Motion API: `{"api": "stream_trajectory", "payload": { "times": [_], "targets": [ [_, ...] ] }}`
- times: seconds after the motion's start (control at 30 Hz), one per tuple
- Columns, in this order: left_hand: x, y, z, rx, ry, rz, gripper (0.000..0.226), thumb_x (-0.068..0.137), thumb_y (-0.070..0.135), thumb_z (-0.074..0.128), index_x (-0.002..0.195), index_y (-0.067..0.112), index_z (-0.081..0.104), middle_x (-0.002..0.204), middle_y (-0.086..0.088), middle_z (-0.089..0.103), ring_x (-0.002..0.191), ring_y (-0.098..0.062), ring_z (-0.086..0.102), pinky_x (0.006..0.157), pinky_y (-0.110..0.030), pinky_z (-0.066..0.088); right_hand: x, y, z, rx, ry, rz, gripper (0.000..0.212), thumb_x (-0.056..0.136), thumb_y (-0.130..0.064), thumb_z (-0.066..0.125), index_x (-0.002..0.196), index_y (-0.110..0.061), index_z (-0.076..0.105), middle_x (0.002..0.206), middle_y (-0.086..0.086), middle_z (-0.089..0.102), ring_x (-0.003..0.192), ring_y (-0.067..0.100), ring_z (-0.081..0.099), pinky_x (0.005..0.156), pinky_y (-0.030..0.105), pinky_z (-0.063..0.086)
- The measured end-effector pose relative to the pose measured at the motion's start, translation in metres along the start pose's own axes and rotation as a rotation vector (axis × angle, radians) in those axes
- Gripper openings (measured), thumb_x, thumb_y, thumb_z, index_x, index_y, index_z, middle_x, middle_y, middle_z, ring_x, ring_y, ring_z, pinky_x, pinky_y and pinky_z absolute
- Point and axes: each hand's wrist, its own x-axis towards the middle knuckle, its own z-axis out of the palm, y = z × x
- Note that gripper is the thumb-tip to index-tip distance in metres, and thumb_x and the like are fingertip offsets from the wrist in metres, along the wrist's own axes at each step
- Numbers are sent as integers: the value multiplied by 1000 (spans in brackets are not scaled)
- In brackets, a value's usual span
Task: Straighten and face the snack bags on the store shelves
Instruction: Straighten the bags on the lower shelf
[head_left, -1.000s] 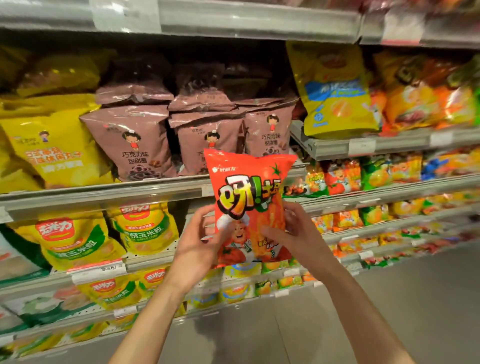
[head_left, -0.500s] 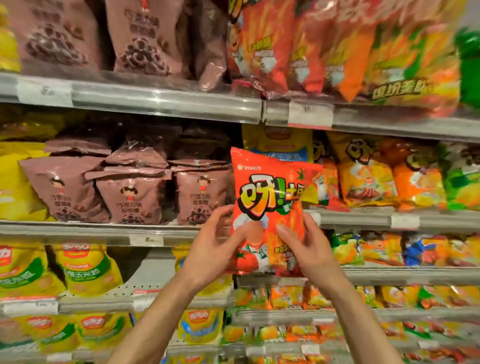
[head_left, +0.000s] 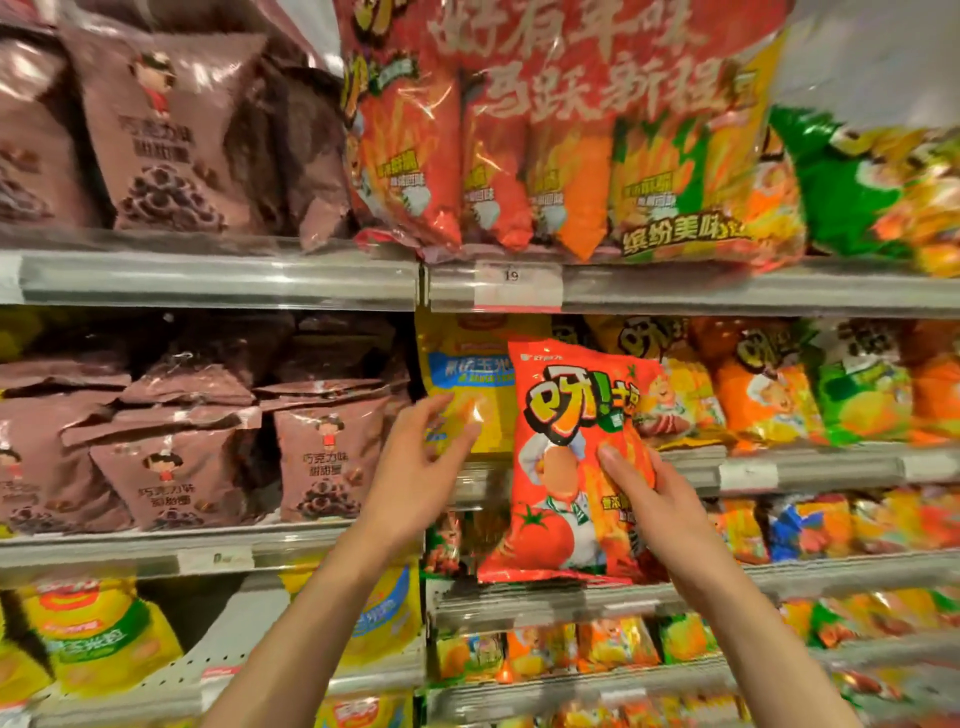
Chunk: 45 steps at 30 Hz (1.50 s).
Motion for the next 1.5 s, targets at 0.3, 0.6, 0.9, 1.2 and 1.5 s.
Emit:
{"api": "stream_trajectory", "payload": {
  "times": [0.3, 0.6, 0.9, 1.2, 1.5],
  "targets": [
    [48, -19, 5, 84, -7, -153, 80, 93, 52, 67, 156, 16, 33, 152, -2, 46, 142, -20, 42, 113, -31, 35, 15, 4, -27, -29, 76, 63, 48, 86, -65, 63, 121, -33, 68, 110, -12, 77, 104, 11, 72, 101, 43, 52],
    [70, -9, 17, -95, 23, -367, 97, 71, 57, 86, 146, 10, 46, 125, -5, 70, 111, -21, 68, 101, -41, 53, 35, -1, -42, -55, 39, 95, 47, 86, -67, 62, 119, -34, 69, 111, -13, 76, 104, 10, 72, 100, 42, 53],
    [82, 2, 30, -200, 41, -367, 73, 61, 53, 93, 116, 13, 66, 104, 0, 78, 86, -12, 76, 68, -25, 61, 64, 3, -56, -86, -23, 70, 81, 73, -83, 65, 136, -33, 58, 130, -14, 66, 119, 13, 62, 107, 42, 47],
    [69, 19, 13, -268, 162, -304, 19, 83, 28, 84, 91, 19, 70, 88, 1, 77, 61, 3, 70, 52, -12, 52, 75, 4, -66, -81, -46, 66, 82, 74, -82, 63, 140, -33, 56, 130, -13, 67, 120, 16, 63, 110, 48, 45],
    [42, 26, -47, -246, 168, -291, 19, 81, 34, 83, 92, 23, 71, 78, 11, 78, 71, -5, 75, 57, -17, 55, 71, -12, -39, -126, -58, 46, 13, 96, -46, 60, 106, -37, 57, 94, -26, 56, 82, -8, 53, 82, 18, 42]
  ]
}}
